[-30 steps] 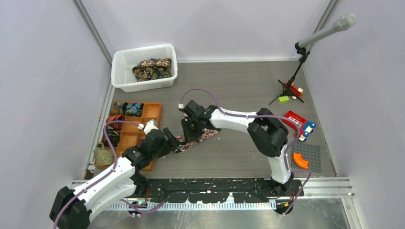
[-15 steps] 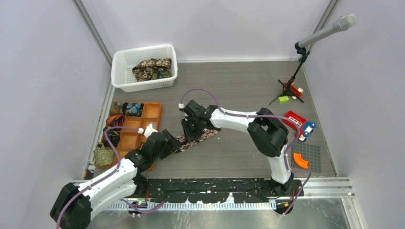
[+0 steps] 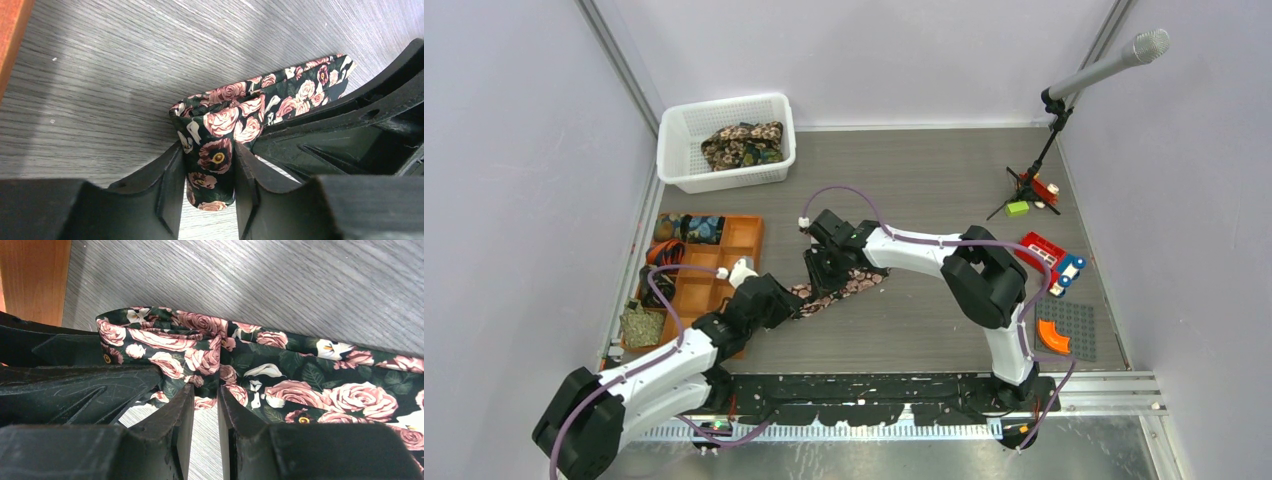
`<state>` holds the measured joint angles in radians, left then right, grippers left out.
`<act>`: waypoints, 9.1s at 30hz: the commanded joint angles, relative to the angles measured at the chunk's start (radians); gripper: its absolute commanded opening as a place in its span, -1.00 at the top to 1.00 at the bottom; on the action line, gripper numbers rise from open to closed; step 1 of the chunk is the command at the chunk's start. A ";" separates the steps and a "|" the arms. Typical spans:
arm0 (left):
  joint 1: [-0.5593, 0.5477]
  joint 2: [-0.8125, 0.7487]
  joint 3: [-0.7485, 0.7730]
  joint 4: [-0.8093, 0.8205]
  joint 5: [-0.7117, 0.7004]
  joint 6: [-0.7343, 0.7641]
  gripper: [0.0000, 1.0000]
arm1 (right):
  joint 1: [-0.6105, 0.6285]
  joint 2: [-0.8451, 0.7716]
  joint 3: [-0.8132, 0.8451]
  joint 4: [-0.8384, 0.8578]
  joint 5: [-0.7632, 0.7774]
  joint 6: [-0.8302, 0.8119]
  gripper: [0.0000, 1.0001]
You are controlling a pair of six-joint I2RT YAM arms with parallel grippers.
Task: Roll the ties
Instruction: Roll the tie at the center of the board.
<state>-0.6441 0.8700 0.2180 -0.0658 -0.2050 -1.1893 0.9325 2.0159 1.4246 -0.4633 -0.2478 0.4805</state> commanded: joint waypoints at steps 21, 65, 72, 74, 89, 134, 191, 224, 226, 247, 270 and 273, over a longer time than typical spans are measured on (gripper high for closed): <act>-0.001 -0.081 0.137 -0.335 -0.007 0.058 0.48 | -0.010 -0.067 0.016 0.084 -0.103 0.088 0.32; -0.002 0.239 0.464 -0.476 0.092 0.115 0.34 | 0.033 -0.013 -0.121 0.245 -0.066 0.243 0.58; -0.003 0.180 0.398 -0.505 0.080 0.105 0.10 | 0.019 -0.068 -0.115 0.221 -0.058 0.228 0.48; -0.002 0.141 0.361 -0.511 0.076 0.095 0.07 | 0.018 -0.088 -0.097 0.198 -0.053 0.213 0.40; -0.002 -0.235 0.235 -0.755 -0.028 0.083 -0.28 | 0.062 -0.256 -0.220 0.137 -0.013 0.181 0.27; 0.217 0.611 0.624 -0.680 0.250 0.448 0.16 | 0.309 -0.126 -0.397 0.650 0.431 0.327 0.99; 0.276 0.011 0.544 -0.933 0.124 0.310 -0.62 | 0.175 -0.284 -0.154 0.191 0.139 0.058 -0.03; 0.227 -0.235 0.280 -0.798 0.171 0.150 -0.35 | 0.066 -0.071 -0.069 0.256 -0.080 0.077 -0.04; 0.227 -0.244 0.267 -0.784 0.172 0.144 -0.35 | 0.066 -0.060 -0.072 0.268 -0.084 0.083 -0.02; 0.225 -0.237 0.161 -0.586 0.200 0.135 -0.35 | 0.018 -0.001 -0.147 0.353 -0.122 0.091 0.39; 0.202 -0.197 0.049 -0.387 0.221 0.079 -0.33 | 0.019 0.023 -0.169 0.395 -0.140 0.117 0.44; 0.198 -0.181 0.031 -0.355 0.218 0.070 -0.30 | 0.018 0.021 -0.172 0.396 -0.139 0.116 0.45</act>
<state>-0.4389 0.6685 0.2794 -0.4881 0.0280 -1.1015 0.9463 2.0277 1.2636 -0.0978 -0.3729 0.5888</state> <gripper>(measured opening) 0.657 0.279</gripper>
